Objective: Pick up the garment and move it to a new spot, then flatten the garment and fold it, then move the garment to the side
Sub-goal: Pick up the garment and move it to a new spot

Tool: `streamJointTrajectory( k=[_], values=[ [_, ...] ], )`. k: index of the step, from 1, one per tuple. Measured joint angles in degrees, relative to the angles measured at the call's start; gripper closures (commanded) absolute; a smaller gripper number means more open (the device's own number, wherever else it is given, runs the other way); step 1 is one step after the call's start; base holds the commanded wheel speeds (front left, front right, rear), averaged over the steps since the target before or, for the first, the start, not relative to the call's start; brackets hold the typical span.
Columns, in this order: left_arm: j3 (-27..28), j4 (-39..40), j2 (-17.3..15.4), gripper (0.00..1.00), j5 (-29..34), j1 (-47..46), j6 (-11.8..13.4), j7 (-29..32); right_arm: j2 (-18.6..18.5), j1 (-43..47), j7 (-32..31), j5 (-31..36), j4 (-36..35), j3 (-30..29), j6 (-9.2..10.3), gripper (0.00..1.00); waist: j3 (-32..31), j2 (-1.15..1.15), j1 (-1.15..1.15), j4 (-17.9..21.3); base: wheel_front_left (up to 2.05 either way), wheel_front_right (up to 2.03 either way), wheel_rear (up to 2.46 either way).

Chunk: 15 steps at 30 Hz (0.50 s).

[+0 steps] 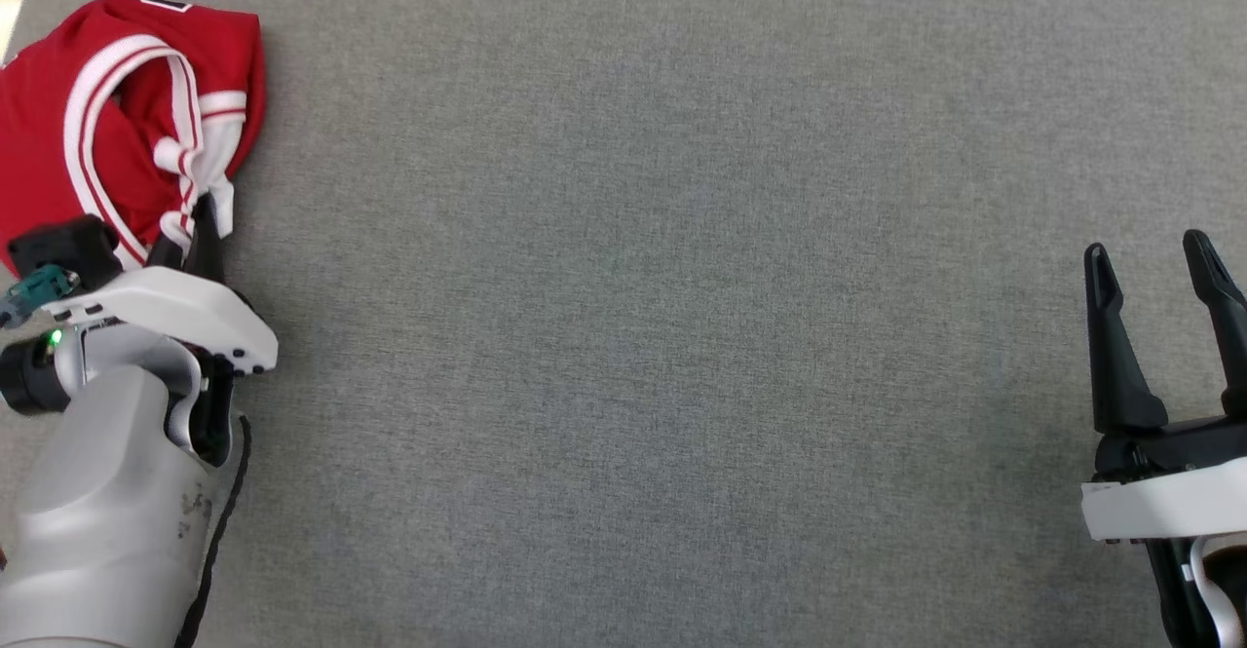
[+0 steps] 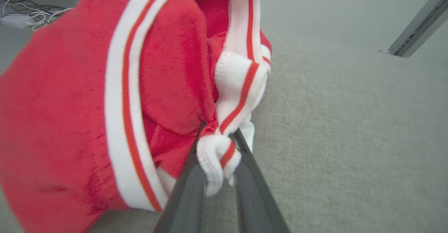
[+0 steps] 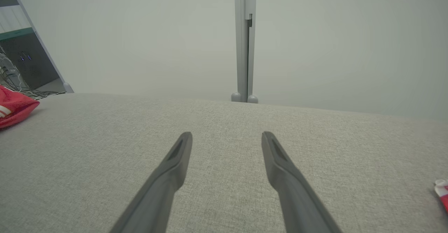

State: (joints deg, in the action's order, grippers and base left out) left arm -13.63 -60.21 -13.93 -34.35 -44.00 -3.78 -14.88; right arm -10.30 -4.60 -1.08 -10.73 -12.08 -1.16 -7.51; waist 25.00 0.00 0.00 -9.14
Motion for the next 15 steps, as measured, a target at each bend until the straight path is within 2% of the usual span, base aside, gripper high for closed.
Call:
streamJointTrajectory(
  k=[4,9,15],
  values=[
    [3.70,11.85,-1.18,1.00,3.77,3.14,1.96,-0.11,0.26,1.03,-0.09,-0.12,0.60,0.16,0.00,0.00,-2.86,0.00,0.00,-0.49,0.00,0.00,0.00],
    [7.51,25.27,-1.22,1.00,8.94,12.40,3.90,-0.10,0.43,2.40,0.08,-0.41,1.90,1.24,0.00,0.00,-7.54,0.00,0.00,-0.66,0.00,0.00,0.00],
    [8.53,39.51,-0.34,1.00,12.90,23.67,6.67,-0.11,1.15,5.41,0.01,-0.78,3.04,1.99,0.00,0.00,-13.97,0.00,0.00,-0.02,0.00,0.00,0.00]
  ],
)
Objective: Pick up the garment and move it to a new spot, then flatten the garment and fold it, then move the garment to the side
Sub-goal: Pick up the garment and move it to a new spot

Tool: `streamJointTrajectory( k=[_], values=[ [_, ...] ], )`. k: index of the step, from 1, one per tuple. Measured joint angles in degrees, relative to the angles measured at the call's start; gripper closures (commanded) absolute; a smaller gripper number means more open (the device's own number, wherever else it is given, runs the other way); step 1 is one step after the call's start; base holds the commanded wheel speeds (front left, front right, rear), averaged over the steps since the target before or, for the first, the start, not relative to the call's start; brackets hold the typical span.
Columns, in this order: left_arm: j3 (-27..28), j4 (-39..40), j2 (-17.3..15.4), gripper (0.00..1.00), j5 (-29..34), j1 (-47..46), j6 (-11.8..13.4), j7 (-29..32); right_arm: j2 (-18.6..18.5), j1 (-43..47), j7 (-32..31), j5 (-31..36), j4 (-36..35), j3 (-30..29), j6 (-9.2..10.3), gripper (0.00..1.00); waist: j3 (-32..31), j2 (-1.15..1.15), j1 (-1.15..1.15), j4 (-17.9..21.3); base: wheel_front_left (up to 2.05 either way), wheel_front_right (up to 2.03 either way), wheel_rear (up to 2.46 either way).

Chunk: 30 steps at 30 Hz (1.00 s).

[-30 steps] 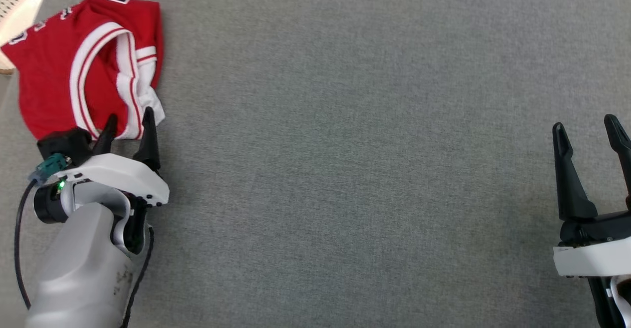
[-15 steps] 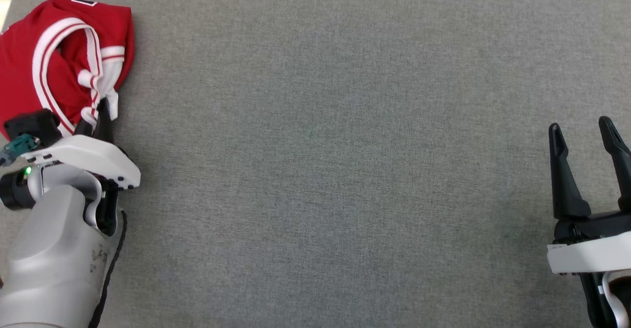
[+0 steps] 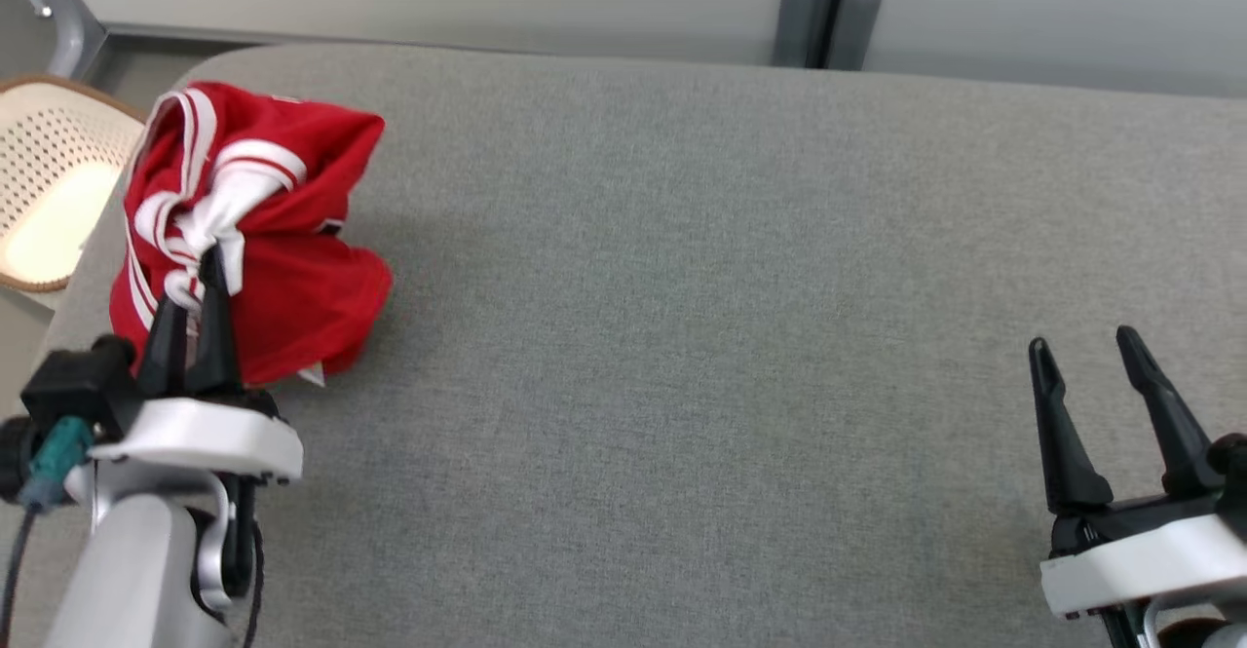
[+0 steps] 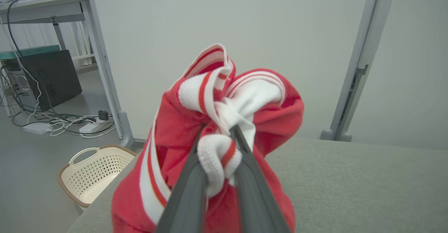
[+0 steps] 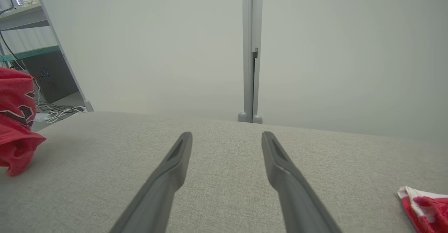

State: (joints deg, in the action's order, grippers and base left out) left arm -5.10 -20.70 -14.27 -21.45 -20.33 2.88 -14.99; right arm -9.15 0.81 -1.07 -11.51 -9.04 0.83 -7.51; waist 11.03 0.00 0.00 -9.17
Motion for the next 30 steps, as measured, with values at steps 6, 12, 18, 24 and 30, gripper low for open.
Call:
streamJointTrajectory(
  k=[6,12,18,24,30],
  values=[
    [-2.03,12.84,2.44,1.00,1.24,12.48,3.60,1.30,0.47,3.08,-0.20,-0.52,0.32,0.47,0.00,0.00,-5.61,0.00,0.00,1.65,0.00,0.00,0.00],
    [-5.83,20.60,3.41,1.00,2.20,17.73,4.38,5.05,0.57,3.93,-0.71,-0.58,-0.77,0.36,0.00,0.00,-7.43,0.00,0.00,4.91,0.00,0.00,0.00],
    [-10.45,22.09,4.53,1.00,2.71,17.31,2.61,7.72,0.69,3.02,-0.81,-0.93,-1.37,1.21,0.01,0.00,-6.75,0.00,0.00,9.38,0.00,0.00,0.00],
    [-16.25,17.26,7.31,1.00,2.82,12.82,-1.46,8.03,0.88,0.60,0.09,-1.46,-1.16,1.61,0.01,0.00,-4.34,0.00,0.00,15.93,0.00,0.00,0.00],
    [-21.91,10.11,9.79,1.00,3.91,6.95,-4.39,7.23,2.14,-0.96,2.55,-2.11,0.44,1.67,0.01,0.00,-0.39,0.00,0.00,23.09,0.00,0.00,0.00]
  ],
)
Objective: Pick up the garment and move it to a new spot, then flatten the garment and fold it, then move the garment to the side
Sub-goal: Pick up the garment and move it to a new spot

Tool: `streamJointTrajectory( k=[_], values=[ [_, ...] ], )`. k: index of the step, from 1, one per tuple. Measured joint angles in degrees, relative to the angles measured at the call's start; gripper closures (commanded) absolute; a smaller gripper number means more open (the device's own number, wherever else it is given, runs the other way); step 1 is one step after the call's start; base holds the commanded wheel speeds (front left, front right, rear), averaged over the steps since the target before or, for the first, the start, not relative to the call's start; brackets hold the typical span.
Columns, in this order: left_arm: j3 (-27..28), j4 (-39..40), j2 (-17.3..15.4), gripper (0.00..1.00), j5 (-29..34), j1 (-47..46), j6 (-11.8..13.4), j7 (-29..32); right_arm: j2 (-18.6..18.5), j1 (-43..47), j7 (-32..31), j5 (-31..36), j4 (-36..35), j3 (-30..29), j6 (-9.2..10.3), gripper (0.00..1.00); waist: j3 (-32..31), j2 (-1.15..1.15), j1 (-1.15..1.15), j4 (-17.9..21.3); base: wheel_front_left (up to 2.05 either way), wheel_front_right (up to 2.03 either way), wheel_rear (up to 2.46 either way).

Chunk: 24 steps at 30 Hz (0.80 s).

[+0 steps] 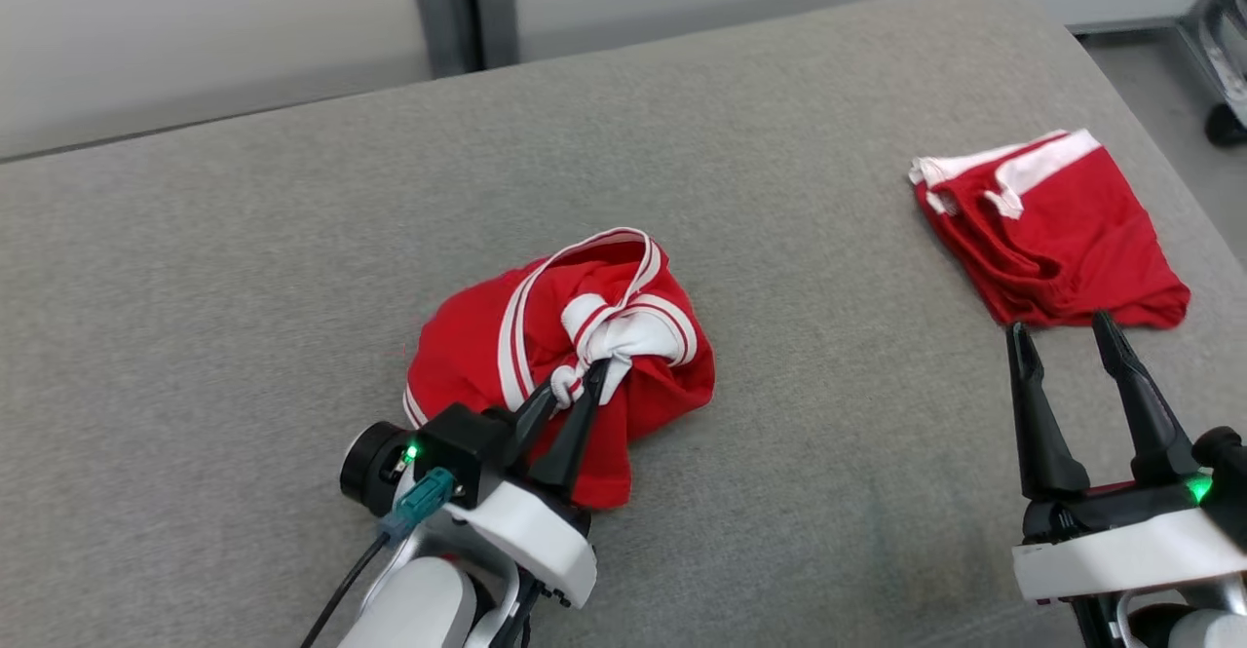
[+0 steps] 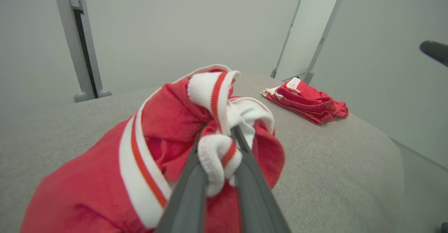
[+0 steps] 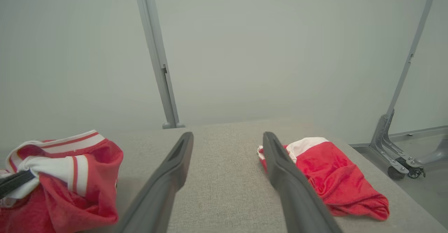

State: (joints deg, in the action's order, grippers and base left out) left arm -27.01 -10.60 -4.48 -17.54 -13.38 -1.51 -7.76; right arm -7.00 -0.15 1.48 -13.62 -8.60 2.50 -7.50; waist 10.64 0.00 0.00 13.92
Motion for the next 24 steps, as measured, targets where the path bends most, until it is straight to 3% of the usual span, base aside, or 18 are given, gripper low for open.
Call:
streamJointTrajectory(
  k=[4,5,6,11,16,24],
  values=[
    [-2.78,-5.77,0.46,1.00,0.98,-3.93,-1.04,-0.58,1.14,-0.19,2.00,-0.52,2.05,0.04,0.00,0.00,3.57,0.00,0.00,3.61,0.00,0.00,0.00],
    [-3.39,-7.34,0.71,0.66,1.25,-4.47,-1.04,-0.60,1.38,-0.24,2.21,-0.49,2.54,0.13,0.00,0.00,4.33,0.00,0.00,4.38,0.00,0.00,0.00],
    [-3.75,-8.51,0.96,0.00,1.34,-4.84,-1.04,-1.20,1.53,-0.38,2.65,-0.48,3.01,0.21,0.01,0.00,5.07,0.00,0.00,5.11,0.00,0.00,0.00],
    [-6.20,-10.82,1.24,0.00,1.85,-6.87,-1.88,-3.56,2.03,-1.11,3.70,0.11,3.92,-0.03,0.00,0.00,7.55,0.00,0.00,6.82,0.00,0.00,0.00],
    [-7.27,-8.36,1.34,0.00,1.97,-6.89,-1.85,-5.48,1.89,-1.20,3.72,0.63,4.26,-0.23,0.01,0.00,6.42,0.00,0.00,5.05,0.00,0.00,0.00],
    [-2.37,-2.42,-1.44,0.00,0.54,-4.13,1.93,-6.39,0.53,-0.69,2.02,0.68,3.78,-1.07,0.00,0.00,2.75,0.00,0.00,-1.22,0.00,0.00,0.00]
  ],
)
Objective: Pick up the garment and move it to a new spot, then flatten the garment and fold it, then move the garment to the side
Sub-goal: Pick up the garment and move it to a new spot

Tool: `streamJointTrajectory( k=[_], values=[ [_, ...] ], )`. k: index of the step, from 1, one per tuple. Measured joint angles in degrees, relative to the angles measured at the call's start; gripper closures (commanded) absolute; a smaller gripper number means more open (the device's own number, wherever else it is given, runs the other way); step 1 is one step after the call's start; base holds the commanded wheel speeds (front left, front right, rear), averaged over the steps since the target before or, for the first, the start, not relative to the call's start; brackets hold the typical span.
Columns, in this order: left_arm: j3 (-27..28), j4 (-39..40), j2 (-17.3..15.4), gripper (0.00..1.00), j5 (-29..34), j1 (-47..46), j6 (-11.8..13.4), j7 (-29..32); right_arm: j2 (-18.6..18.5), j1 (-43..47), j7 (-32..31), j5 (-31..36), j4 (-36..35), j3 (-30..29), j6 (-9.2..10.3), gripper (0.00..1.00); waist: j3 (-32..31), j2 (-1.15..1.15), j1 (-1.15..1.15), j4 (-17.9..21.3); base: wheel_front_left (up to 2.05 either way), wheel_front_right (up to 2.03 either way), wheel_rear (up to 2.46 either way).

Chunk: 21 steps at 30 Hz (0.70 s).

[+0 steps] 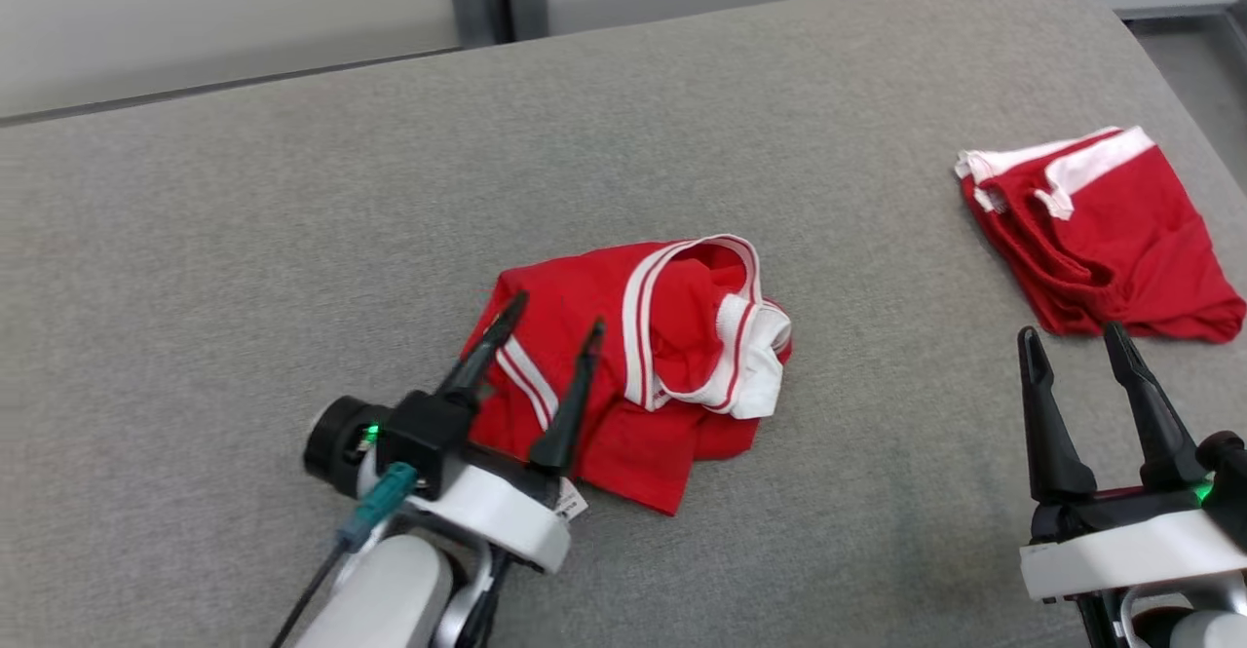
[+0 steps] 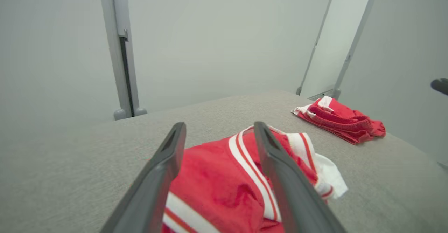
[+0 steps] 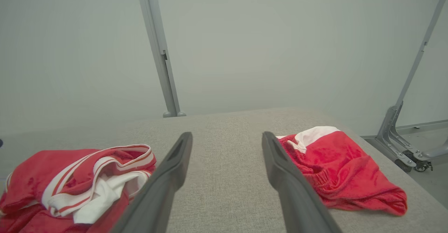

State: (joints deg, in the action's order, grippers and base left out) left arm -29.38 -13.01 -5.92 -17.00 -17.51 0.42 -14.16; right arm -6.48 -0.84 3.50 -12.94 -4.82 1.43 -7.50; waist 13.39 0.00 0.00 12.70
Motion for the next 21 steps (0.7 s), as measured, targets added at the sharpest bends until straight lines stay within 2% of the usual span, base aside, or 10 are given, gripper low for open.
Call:
streamJointTrajectory(
  k=[6,10,14,21],
  values=[
    [8.57,1.69,-4.16,0.00,-4.43,4.03,3.72,-0.24,-0.83,1.39,-1.67,0.04,-1.11,-0.32,0.00,0.00,-3.13,0.00,0.00,-4.90,0.00,0.00,0.00],
    [13.25,2.98,-7.17,0.00,-6.64,7.38,4.85,-0.52,-1.36,2.31,-2.64,0.02,-1.57,-0.47,0.00,0.00,-5.17,0.00,0.00,-7.87,0.00,0.00,0.00],
    [15.72,4.98,-9.34,0.00,-7.35,10.91,5.75,-0.58,-1.53,3.52,-3.54,-0.05,-1.63,-0.60,0.00,0.00,-7.26,0.00,0.00,-10.19,0.00,0.00,0.00],
    [16.86,10.04,-10.99,0.00,-8.44,16.52,6.70,0.58,-1.99,6.19,-4.55,-0.45,-1.23,-0.59,0.00,0.00,-11.26,0.00,0.00,-12.38,0.00,0.00,0.00]
  ],
)
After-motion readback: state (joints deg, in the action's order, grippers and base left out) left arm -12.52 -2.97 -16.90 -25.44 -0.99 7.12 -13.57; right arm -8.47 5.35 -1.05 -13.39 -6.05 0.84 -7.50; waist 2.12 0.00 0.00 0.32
